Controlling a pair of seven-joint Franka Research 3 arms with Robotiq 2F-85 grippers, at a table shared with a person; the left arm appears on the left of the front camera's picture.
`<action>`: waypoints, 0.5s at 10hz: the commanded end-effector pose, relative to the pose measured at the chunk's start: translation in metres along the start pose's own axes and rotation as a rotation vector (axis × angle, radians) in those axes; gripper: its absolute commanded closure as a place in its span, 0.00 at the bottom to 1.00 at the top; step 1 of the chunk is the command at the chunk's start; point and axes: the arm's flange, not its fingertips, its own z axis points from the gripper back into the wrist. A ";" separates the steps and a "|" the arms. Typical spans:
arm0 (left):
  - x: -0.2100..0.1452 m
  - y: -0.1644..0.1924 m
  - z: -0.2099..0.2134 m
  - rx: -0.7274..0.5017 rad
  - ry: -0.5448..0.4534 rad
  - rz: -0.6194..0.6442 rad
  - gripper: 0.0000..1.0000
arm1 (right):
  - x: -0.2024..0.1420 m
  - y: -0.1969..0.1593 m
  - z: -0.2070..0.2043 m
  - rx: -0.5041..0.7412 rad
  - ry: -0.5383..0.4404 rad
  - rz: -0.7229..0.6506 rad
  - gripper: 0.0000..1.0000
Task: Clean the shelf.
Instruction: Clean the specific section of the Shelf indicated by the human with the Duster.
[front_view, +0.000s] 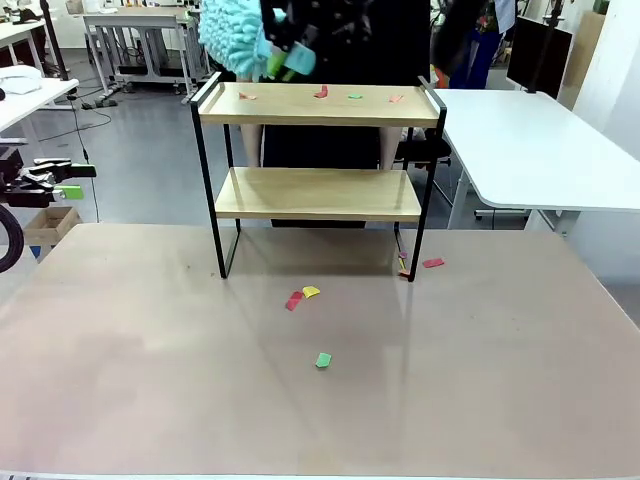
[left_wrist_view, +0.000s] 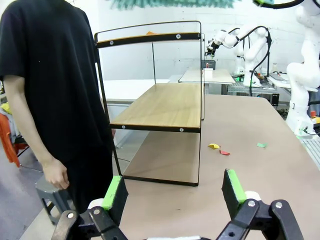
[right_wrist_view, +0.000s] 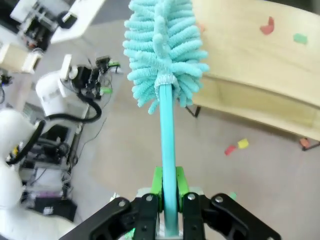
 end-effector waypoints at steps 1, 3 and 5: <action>0.002 -0.001 -0.001 0.001 0.001 -0.004 0.00 | 0.026 0.035 -0.023 -0.073 -0.053 -0.073 0.87; 0.002 -0.001 -0.001 0.001 0.001 -0.004 0.00 | 0.041 0.053 -0.048 -0.105 -0.082 -0.133 0.87; 0.002 -0.001 -0.001 0.001 0.001 -0.004 0.00 | 0.051 0.059 -0.067 -0.142 -0.115 -0.176 0.87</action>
